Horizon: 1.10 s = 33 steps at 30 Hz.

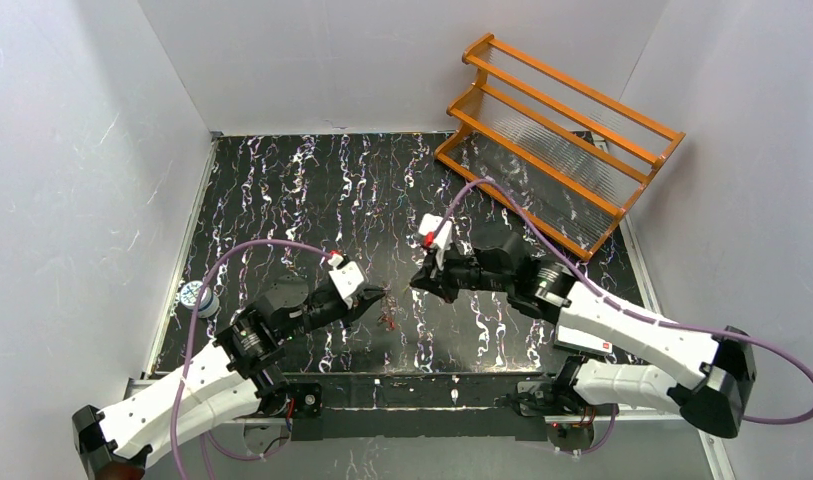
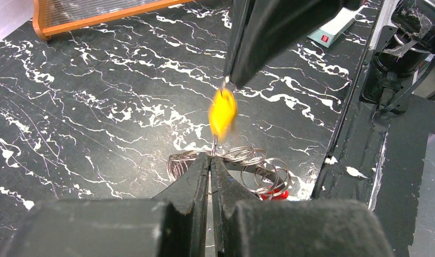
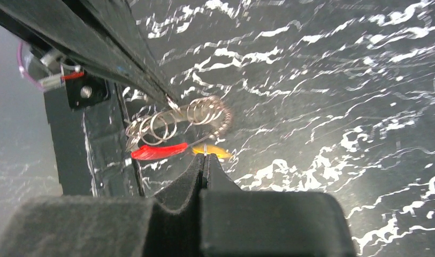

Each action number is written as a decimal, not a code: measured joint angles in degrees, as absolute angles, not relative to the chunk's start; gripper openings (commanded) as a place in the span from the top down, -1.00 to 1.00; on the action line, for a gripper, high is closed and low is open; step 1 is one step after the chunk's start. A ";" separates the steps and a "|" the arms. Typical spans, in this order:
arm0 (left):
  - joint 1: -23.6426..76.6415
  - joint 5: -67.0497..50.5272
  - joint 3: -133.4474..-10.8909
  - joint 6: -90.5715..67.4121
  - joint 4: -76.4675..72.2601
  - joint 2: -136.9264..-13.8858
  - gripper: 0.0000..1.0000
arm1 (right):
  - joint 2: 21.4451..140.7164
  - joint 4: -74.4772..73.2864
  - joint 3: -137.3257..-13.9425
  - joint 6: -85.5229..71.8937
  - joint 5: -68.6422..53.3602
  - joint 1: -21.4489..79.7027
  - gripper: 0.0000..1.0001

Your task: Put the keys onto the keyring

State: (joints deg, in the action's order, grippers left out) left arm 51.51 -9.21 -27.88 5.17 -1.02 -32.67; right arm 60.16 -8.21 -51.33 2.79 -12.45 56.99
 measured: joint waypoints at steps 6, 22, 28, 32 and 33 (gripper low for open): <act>51.51 -9.63 -27.92 5.08 -1.17 -34.20 1.00 | 65.28 -10.59 -51.35 4.51 -16.56 56.99 0.97; 51.51 -11.94 -27.92 3.68 -4.29 -37.30 1.00 | 67.79 -9.65 -54.59 4.80 -22.41 58.78 0.97; 51.51 -12.47 -27.92 3.14 -4.71 -37.30 1.00 | 67.92 -9.10 -54.59 4.45 -21.93 59.31 0.97; 51.51 -12.64 -27.90 2.76 -4.73 -37.30 1.00 | 67.90 -8.73 -54.59 3.70 -20.86 59.37 0.97; 51.51 -12.62 -27.90 2.72 -4.73 -37.30 1.00 | 67.88 -8.67 -54.59 3.49 -20.64 59.37 0.97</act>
